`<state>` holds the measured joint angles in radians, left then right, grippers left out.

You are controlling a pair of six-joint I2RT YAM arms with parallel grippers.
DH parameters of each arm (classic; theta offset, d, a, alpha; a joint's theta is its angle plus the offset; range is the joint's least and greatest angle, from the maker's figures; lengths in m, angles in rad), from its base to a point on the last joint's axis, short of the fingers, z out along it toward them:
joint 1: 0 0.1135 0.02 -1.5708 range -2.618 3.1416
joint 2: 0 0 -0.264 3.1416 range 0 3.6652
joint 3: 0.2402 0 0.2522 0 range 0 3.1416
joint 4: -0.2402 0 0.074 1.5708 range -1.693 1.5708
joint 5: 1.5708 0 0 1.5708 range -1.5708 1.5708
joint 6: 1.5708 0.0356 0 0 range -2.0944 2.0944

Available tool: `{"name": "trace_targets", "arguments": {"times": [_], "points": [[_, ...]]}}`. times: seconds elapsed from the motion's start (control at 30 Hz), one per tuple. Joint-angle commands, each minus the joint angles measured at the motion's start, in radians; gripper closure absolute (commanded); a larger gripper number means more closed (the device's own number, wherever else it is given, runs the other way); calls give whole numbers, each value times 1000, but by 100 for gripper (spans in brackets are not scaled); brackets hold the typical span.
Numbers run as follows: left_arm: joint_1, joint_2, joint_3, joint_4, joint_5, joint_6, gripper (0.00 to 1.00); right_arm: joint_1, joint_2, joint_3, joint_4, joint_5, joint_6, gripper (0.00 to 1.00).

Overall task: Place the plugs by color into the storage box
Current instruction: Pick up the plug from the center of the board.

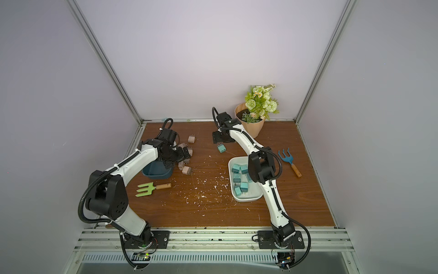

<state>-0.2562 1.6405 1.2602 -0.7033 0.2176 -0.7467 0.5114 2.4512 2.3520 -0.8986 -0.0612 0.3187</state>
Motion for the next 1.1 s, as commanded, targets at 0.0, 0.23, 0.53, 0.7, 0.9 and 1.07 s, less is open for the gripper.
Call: {"name": "trace_targets", "arguments": {"times": [0.0, 0.23, 0.53, 0.7, 0.9, 1.07], "points": [[15, 8, 32, -13, 6, 8, 0, 3, 32, 28, -36, -29, -22, 15], [21, -1, 21, -15, 8, 10, 0, 2, 50, -29, -16, -11, -53, 19], [22, -14, 7, -13, 8, 7, 0, 7, 38, -81, -5, 18, -79, 47], [23, -26, -2, -14, 4, 6, 0, 6, 4, -79, 0, 33, -78, 56], [23, -37, -13, -13, -1, -1, 0, -7, -104, -64, -36, 55, -75, 57], [23, -42, -15, -11, -9, -5, 0, -20, -275, -207, -44, 90, -93, 57]]}}
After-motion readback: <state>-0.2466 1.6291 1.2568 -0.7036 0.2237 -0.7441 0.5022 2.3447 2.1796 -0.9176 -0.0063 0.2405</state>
